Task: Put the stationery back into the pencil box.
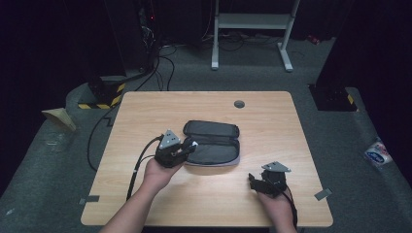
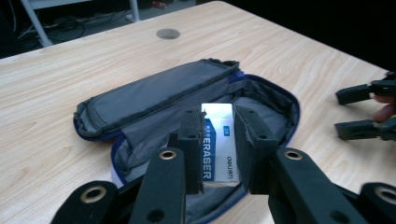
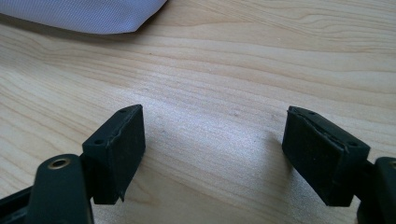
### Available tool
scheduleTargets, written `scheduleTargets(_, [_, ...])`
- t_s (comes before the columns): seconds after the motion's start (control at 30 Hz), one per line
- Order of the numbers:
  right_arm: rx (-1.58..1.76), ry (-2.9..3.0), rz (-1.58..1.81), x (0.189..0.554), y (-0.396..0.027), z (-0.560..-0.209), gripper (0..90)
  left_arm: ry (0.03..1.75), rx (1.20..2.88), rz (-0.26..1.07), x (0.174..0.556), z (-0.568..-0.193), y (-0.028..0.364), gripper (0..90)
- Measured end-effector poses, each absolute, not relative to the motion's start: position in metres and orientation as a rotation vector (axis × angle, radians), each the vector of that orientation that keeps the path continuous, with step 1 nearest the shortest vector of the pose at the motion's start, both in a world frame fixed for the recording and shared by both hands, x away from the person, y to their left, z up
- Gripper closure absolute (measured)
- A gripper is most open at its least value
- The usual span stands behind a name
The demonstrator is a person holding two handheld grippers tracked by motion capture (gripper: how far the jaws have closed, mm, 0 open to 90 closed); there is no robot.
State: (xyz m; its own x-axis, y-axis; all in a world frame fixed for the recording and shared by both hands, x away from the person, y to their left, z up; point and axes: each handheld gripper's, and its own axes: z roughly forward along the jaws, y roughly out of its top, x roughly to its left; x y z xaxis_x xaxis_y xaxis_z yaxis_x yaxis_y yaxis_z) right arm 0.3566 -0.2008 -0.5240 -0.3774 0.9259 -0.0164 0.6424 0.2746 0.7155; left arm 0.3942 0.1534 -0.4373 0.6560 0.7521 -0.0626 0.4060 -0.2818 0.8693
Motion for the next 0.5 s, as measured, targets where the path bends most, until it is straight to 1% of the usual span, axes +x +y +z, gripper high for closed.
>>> scheduleTargets(0.2, [1.412, 2.117, 0.878, 0.357, -0.201, -0.524, 21.2, 0.959, 1.937, 0.437, 0.41, -0.448, 0.15, 72.9])
scheduleTargets(0.5, [1.413, 2.117, 0.879, 0.357, -0.201, -0.524, 21.2, 0.992, 1.978, 0.435, 0.421, -0.461, 0.143, 72.8])
